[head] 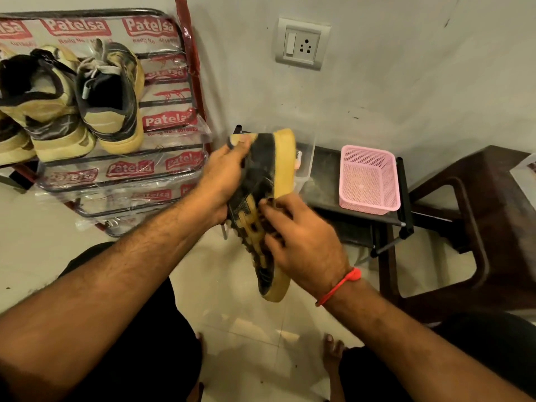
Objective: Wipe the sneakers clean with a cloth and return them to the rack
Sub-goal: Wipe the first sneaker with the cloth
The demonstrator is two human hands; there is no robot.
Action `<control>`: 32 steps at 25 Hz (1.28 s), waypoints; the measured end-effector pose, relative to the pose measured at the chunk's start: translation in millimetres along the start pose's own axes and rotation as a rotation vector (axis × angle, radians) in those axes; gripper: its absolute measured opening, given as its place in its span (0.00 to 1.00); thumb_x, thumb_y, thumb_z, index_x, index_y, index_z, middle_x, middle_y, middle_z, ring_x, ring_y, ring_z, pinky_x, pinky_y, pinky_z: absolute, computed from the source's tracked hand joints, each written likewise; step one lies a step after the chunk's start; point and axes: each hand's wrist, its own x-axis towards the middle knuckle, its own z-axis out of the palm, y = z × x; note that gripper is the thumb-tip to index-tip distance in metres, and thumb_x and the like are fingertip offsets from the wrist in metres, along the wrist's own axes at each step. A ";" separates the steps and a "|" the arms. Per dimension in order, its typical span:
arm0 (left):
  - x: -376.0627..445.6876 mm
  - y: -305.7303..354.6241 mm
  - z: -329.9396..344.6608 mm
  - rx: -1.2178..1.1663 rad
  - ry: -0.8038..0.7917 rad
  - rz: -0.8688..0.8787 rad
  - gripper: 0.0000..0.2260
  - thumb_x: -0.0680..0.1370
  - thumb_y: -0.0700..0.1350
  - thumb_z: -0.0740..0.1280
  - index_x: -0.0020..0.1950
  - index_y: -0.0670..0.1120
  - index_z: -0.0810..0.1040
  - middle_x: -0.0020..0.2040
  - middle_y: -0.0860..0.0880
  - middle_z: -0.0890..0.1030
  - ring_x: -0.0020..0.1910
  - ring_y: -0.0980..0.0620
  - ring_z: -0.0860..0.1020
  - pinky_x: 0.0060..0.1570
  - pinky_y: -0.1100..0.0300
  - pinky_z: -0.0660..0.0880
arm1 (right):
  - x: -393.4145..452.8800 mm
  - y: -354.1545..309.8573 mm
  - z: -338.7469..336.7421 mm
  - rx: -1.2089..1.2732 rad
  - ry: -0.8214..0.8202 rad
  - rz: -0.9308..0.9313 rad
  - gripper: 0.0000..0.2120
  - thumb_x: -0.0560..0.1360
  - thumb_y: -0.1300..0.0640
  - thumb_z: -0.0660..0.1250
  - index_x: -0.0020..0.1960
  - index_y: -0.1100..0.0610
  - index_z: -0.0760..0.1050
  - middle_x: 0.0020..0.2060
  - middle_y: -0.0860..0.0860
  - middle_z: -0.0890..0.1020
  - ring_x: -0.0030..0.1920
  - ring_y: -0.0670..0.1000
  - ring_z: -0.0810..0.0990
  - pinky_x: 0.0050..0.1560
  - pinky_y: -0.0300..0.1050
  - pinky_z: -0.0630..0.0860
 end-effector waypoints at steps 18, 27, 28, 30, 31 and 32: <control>11.1 -2.6 -6.0 0.075 -0.002 -0.146 0.19 0.84 0.58 0.60 0.63 0.45 0.79 0.49 0.45 0.86 0.44 0.49 0.85 0.38 0.57 0.79 | 2.4 21.9 2.1 0.232 -0.136 -0.034 0.18 0.75 0.55 0.68 0.63 0.59 0.80 0.55 0.56 0.80 0.52 0.57 0.81 0.49 0.55 0.83; 5.4 -16.7 0.4 0.115 -0.092 -0.219 0.19 0.82 0.59 0.65 0.61 0.45 0.79 0.51 0.44 0.85 0.49 0.46 0.84 0.52 0.50 0.82 | 16.7 33.5 -6.0 0.212 0.003 -0.051 0.18 0.76 0.53 0.65 0.62 0.59 0.79 0.53 0.56 0.80 0.51 0.55 0.80 0.48 0.53 0.83; 4.3 -18.2 3.6 0.102 -0.108 -0.228 0.19 0.82 0.59 0.65 0.62 0.45 0.79 0.53 0.44 0.85 0.50 0.45 0.84 0.54 0.48 0.82 | 18.2 33.8 -6.7 0.212 0.025 -0.046 0.17 0.76 0.54 0.65 0.62 0.60 0.79 0.52 0.57 0.80 0.51 0.55 0.80 0.48 0.52 0.83; 4.7 -17.4 5.7 0.035 -0.097 -0.254 0.18 0.82 0.58 0.65 0.61 0.44 0.80 0.48 0.45 0.85 0.42 0.49 0.85 0.43 0.55 0.83 | 11.7 23.0 -1.7 0.198 -0.059 -0.155 0.16 0.75 0.54 0.67 0.59 0.60 0.80 0.51 0.57 0.79 0.48 0.54 0.79 0.44 0.48 0.82; 5.7 -15.5 5.4 0.015 -0.078 -0.263 0.17 0.83 0.57 0.65 0.60 0.44 0.80 0.44 0.46 0.85 0.37 0.51 0.84 0.36 0.59 0.82 | 3.4 13.3 5.2 0.158 -0.152 -0.261 0.15 0.74 0.54 0.69 0.58 0.59 0.81 0.51 0.57 0.78 0.47 0.54 0.79 0.40 0.46 0.82; 7.1 -13.7 4.4 0.029 -0.057 -0.257 0.16 0.83 0.56 0.64 0.59 0.44 0.79 0.42 0.47 0.85 0.34 0.52 0.84 0.32 0.60 0.79 | -5.5 3.5 11.6 0.104 -0.258 -0.368 0.13 0.73 0.54 0.71 0.56 0.57 0.82 0.50 0.56 0.78 0.45 0.54 0.79 0.36 0.45 0.81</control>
